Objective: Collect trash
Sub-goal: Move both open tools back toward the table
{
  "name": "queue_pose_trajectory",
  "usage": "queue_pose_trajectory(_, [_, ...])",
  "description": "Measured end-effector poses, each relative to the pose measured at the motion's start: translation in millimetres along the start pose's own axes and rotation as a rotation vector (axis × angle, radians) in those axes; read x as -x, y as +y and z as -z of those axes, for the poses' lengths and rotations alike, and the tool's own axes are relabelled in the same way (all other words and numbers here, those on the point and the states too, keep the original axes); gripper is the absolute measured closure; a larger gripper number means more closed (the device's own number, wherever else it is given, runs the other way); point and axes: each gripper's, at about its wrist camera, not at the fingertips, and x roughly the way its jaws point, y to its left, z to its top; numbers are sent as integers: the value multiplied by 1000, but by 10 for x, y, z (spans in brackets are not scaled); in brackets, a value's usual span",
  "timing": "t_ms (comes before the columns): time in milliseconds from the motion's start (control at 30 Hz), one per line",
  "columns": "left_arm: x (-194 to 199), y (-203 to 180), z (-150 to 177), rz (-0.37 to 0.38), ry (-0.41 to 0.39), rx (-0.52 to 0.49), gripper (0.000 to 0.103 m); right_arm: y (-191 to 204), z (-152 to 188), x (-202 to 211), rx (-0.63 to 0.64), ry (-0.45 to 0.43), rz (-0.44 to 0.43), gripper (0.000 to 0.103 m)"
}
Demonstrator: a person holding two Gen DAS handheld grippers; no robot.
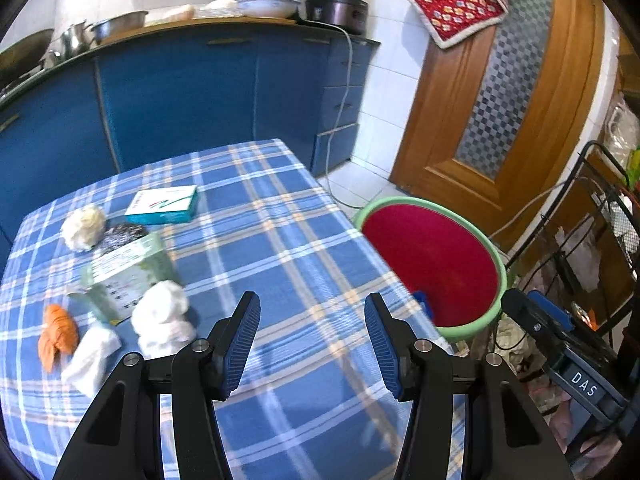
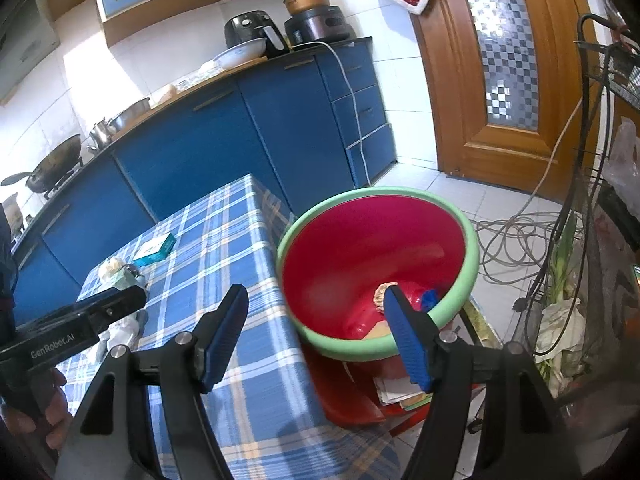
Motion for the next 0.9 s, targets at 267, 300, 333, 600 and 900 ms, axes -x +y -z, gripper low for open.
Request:
queue_pose_trajectory(267, [148, 285, 65, -44, -28, 42, 47, 233, 65, -26, 39, 23, -20, 31])
queue_pose_trajectory(300, [165, 319, 71, -51, -31, 50, 47, 264, 73, -30, 45, 25, -22, 31])
queue_pose_trajectory(333, [180, 368, 80, -58, -33, 58, 47, 294, 82, -33, 50, 26, -25, 31])
queue_pose_trajectory(600, [263, 734, 167, -114, -41, 124, 47, 497, 156, -92, 82, 54, -38, 31])
queue_pose_trajectory(900, [338, 1178, 294, -206, -39, 197, 46, 683, 227, -194, 109, 85, -52, 31])
